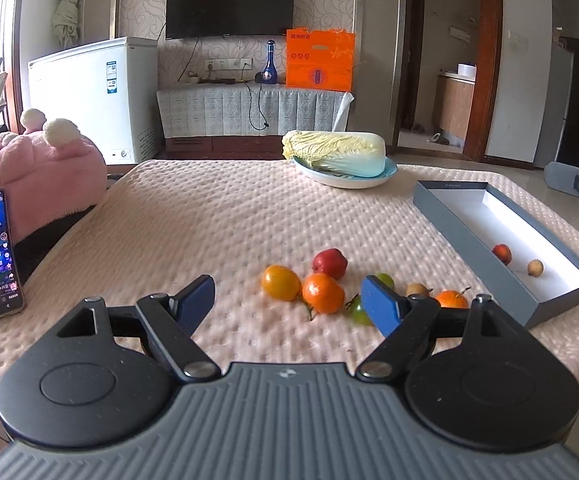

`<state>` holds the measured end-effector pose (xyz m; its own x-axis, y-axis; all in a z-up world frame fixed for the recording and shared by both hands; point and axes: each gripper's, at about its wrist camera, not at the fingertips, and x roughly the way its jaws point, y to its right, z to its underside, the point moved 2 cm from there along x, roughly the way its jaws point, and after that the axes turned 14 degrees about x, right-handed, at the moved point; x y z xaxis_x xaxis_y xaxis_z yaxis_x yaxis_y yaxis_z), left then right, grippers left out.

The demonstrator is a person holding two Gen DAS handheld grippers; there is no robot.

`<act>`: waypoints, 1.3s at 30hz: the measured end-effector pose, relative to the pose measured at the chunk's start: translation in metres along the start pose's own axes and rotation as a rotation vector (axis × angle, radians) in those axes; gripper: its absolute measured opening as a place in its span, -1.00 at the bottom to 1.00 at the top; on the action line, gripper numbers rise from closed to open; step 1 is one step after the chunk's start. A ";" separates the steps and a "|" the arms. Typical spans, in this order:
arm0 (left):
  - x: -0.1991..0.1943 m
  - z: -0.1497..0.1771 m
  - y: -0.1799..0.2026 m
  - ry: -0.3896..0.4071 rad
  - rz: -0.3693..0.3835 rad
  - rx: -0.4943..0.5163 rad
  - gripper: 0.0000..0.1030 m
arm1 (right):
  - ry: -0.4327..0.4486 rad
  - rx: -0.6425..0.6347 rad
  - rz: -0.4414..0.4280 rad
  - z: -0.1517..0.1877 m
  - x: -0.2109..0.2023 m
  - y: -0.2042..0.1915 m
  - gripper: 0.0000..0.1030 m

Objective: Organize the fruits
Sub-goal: 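Grasp an orange with the left tool while the right tool grasps a tangerine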

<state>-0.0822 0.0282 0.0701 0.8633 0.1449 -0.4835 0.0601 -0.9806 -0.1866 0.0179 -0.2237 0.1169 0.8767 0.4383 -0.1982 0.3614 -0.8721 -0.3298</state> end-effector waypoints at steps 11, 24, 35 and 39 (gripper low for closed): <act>0.006 -0.003 -0.015 0.010 0.030 -0.088 0.63 | -0.180 -0.117 -0.045 0.030 0.021 -0.026 -0.26; 0.010 -0.010 -0.013 0.032 0.070 -0.097 0.65 | -0.401 -0.302 -0.023 0.078 0.041 -0.049 -0.33; 0.012 -0.008 -0.011 0.031 0.082 -0.079 0.68 | -0.448 -0.206 0.054 0.084 0.066 -0.036 0.08; 0.017 -0.005 -0.008 0.018 0.082 -0.053 0.68 | -0.471 -0.163 0.037 0.085 0.078 -0.036 0.07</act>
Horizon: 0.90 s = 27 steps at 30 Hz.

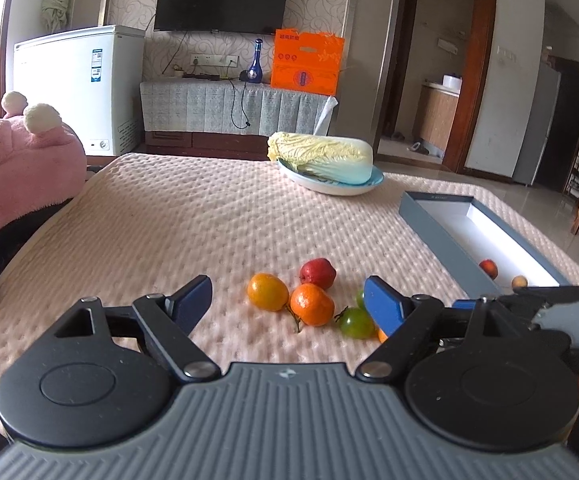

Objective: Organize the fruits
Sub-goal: 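Grasp an orange with the left tool while the right tool grasps a tangerine, then carry the orange with the left tool while the right tool carries the tangerine over the box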

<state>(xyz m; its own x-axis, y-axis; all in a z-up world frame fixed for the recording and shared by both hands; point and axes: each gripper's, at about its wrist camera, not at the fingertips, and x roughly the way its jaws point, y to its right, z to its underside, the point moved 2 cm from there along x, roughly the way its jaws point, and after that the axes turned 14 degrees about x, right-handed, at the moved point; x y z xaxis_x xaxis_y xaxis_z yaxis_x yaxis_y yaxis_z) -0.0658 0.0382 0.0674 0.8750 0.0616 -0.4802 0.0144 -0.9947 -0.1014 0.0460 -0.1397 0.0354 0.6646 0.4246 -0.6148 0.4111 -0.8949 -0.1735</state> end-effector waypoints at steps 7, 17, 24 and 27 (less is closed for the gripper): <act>0.010 0.005 0.016 -0.028 0.030 0.073 0.68 | -0.072 -0.004 -0.030 -0.002 0.005 0.001 -0.23; 0.030 0.006 0.064 -0.012 0.135 0.179 0.58 | -0.113 -0.062 -0.053 0.010 -0.028 0.018 -0.23; 0.064 0.007 0.086 -0.068 0.143 0.189 0.04 | -0.148 -0.059 -0.048 0.015 -0.029 0.027 -0.21; 0.072 0.005 0.087 -0.073 0.152 0.162 -0.08 | -0.151 -0.076 -0.047 0.015 -0.029 0.026 -0.21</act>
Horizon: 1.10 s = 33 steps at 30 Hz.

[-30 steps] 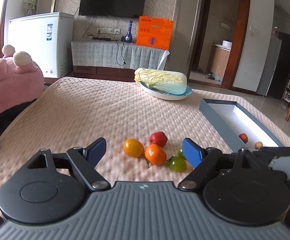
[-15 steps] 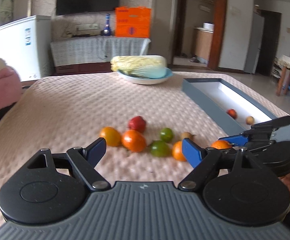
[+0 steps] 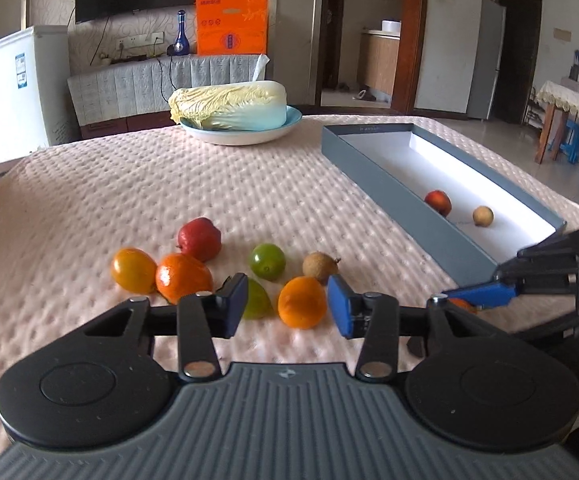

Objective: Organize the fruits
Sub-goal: 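Carry the orange with the left tool while the right tool carries the tangerine over the box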

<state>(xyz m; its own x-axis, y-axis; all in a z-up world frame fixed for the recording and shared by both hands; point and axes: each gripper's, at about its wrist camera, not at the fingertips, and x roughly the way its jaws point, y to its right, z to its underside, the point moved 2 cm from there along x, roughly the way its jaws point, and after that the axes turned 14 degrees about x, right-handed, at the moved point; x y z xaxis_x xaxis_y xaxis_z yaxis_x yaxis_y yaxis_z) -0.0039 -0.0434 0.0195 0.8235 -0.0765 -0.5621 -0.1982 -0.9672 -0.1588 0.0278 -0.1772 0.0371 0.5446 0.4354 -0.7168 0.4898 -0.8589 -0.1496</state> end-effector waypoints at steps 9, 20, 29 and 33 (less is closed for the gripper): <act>0.018 -0.001 0.010 -0.043 0.003 0.030 -0.27 | -0.005 0.001 -0.005 0.000 0.000 0.001 -0.21; 0.033 0.003 0.019 -0.100 0.008 0.042 -0.24 | 0.000 -0.018 0.003 0.002 0.000 -0.001 -0.21; 0.031 0.004 0.014 -0.089 0.027 0.028 -0.32 | 0.027 -0.011 0.000 0.000 -0.006 0.001 -0.23; 0.022 0.004 0.010 -0.082 0.020 0.031 -0.32 | 0.016 0.001 -0.004 -0.001 -0.004 0.002 -0.23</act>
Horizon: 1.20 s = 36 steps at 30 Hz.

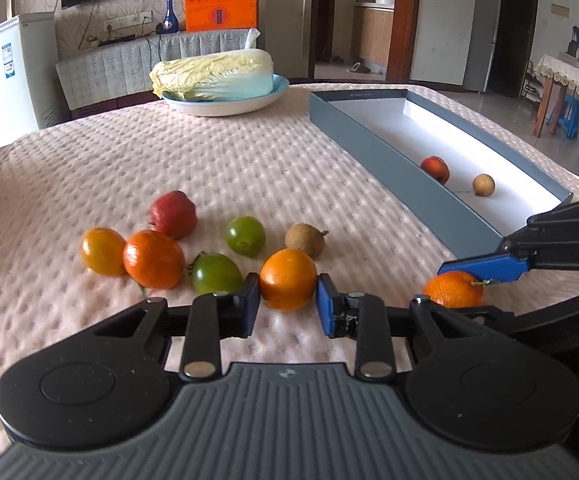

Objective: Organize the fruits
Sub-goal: 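Carry the orange with the left tool while the right tool carries the tangerine over the box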

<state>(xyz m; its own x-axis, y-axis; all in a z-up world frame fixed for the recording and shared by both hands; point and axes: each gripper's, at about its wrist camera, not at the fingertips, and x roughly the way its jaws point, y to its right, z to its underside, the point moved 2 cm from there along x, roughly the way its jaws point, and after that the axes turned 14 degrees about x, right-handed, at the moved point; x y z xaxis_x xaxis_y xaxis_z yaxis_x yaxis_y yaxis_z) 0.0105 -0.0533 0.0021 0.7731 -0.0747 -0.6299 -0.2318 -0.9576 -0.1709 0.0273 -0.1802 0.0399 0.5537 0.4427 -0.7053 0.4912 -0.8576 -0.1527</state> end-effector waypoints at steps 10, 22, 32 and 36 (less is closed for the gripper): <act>-0.035 -0.002 -0.035 0.063 -0.061 -0.089 -0.32 | 0.093 0.052 -0.049 -0.014 -0.011 -0.001 -0.23; -0.050 -0.019 -0.035 0.116 -0.097 -0.113 -0.32 | 0.301 0.129 -0.137 -0.032 -0.044 0.009 -0.23; -0.044 -0.031 -0.019 0.135 -0.081 -0.096 -0.32 | 0.331 0.165 -0.128 -0.039 -0.051 0.021 -0.23; -0.039 -0.037 -0.012 0.136 -0.076 -0.083 -0.32 | 0.346 0.173 -0.134 -0.039 -0.056 0.025 -0.23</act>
<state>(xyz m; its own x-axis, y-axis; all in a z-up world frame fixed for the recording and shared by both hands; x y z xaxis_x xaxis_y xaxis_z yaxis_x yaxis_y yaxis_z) 0.0048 -0.0490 0.0565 0.8603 -0.0329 -0.5088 -0.1249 -0.9811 -0.1477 0.0351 -0.2160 0.1027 0.7005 0.5905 -0.4007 0.4708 -0.8044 -0.3624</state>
